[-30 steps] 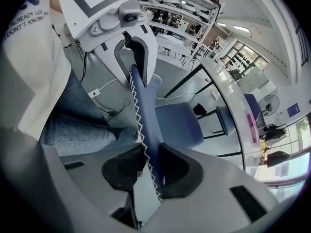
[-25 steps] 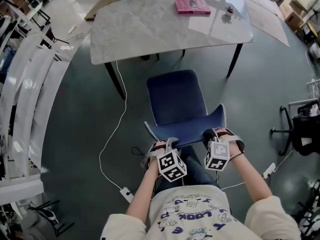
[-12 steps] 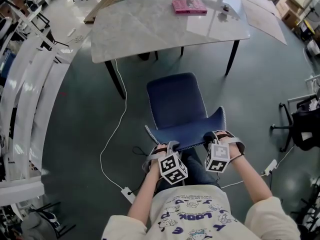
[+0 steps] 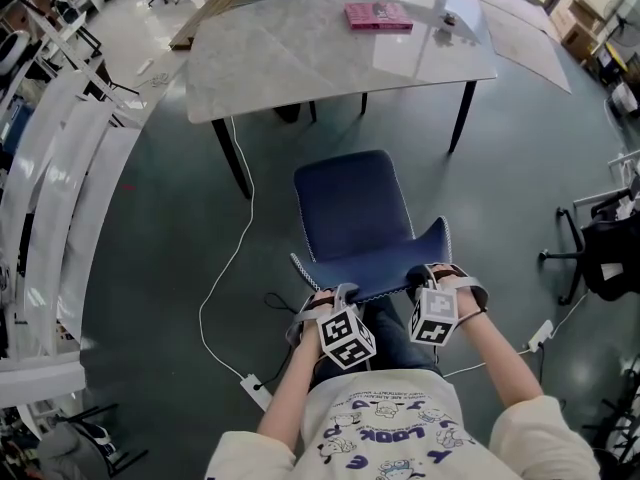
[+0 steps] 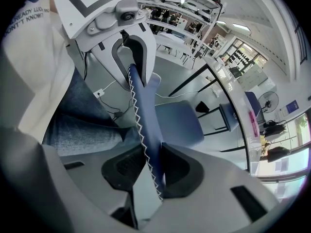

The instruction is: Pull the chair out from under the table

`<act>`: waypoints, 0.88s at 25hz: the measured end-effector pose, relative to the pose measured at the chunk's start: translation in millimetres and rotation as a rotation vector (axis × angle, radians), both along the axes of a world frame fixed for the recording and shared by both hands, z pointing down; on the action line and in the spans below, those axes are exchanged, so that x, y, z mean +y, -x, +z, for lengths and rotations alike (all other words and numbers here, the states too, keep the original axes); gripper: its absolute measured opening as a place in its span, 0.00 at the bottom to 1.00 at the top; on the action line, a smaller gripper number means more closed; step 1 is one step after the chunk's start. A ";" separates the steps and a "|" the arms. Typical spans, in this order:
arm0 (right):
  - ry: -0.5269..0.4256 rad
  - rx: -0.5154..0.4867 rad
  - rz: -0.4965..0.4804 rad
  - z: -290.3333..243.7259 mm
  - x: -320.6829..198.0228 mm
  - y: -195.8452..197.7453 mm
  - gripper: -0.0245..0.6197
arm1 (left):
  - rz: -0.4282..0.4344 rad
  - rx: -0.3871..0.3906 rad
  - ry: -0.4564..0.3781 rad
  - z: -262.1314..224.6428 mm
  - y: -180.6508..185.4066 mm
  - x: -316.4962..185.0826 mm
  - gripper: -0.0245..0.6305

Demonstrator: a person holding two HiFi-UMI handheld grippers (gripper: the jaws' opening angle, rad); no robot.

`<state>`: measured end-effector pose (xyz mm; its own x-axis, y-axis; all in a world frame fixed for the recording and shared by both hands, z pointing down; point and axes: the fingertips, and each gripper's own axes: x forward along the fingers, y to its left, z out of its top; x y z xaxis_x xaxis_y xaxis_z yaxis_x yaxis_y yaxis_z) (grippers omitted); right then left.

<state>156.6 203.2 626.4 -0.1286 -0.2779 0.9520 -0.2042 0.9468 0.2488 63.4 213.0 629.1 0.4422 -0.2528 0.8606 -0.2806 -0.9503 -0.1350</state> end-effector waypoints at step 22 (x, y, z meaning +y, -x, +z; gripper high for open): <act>0.063 -0.427 0.290 -52.1 -4.2 21.1 0.32 | -0.187 0.265 0.081 -63.6 17.4 -20.0 0.30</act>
<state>135.4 199.1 574.3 -0.4353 -0.3037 0.8475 -0.5309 0.8468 0.0307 46.0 193.0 565.5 0.6055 -0.2862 0.7426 -0.4667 -0.8835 0.0401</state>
